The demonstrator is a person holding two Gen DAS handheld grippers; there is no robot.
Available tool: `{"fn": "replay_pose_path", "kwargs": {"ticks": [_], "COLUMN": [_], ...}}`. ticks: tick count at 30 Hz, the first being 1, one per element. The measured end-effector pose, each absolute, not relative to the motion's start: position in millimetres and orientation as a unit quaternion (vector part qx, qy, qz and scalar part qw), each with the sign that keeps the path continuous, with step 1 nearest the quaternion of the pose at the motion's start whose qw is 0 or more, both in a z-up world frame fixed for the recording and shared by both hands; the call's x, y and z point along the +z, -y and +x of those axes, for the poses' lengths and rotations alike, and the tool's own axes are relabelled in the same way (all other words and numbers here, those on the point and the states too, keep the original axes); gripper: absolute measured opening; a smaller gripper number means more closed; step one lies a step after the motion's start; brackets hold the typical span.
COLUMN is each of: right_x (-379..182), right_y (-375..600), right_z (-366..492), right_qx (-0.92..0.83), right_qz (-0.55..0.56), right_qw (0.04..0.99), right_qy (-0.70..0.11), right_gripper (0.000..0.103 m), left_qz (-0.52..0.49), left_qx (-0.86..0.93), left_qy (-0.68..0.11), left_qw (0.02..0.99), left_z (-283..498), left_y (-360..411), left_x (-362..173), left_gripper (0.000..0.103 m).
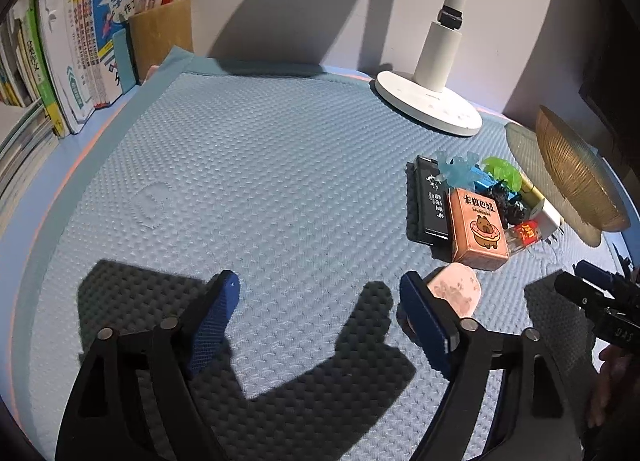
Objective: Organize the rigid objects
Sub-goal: 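Bring both open tools back over the remaining items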
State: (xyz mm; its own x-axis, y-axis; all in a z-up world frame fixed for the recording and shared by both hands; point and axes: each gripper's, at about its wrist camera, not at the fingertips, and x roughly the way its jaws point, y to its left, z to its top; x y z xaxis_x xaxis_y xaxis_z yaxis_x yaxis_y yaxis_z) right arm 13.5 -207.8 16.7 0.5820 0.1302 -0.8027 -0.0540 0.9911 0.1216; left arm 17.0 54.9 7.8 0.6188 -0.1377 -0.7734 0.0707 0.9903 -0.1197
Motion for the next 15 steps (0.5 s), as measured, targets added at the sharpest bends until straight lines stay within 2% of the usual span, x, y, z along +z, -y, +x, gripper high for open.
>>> {"fn": "replay_pose_path", "kwargs": {"ticks": [15], "right_x": [14.3], "right_y": [199.9], "right_z": [16.6], "right_qx": [0.050], "right_qz": [0.027], "right_qw": [0.885], "right_qy": [-0.462], "right_gripper": [0.094], "left_qz": [-0.028], "left_qx": [-0.052], "left_qy": [-0.435], "left_qw": [0.899], "left_z": [16.6], "left_y": [-54.2], "left_x": [6.9], "left_gripper": [0.083]}}
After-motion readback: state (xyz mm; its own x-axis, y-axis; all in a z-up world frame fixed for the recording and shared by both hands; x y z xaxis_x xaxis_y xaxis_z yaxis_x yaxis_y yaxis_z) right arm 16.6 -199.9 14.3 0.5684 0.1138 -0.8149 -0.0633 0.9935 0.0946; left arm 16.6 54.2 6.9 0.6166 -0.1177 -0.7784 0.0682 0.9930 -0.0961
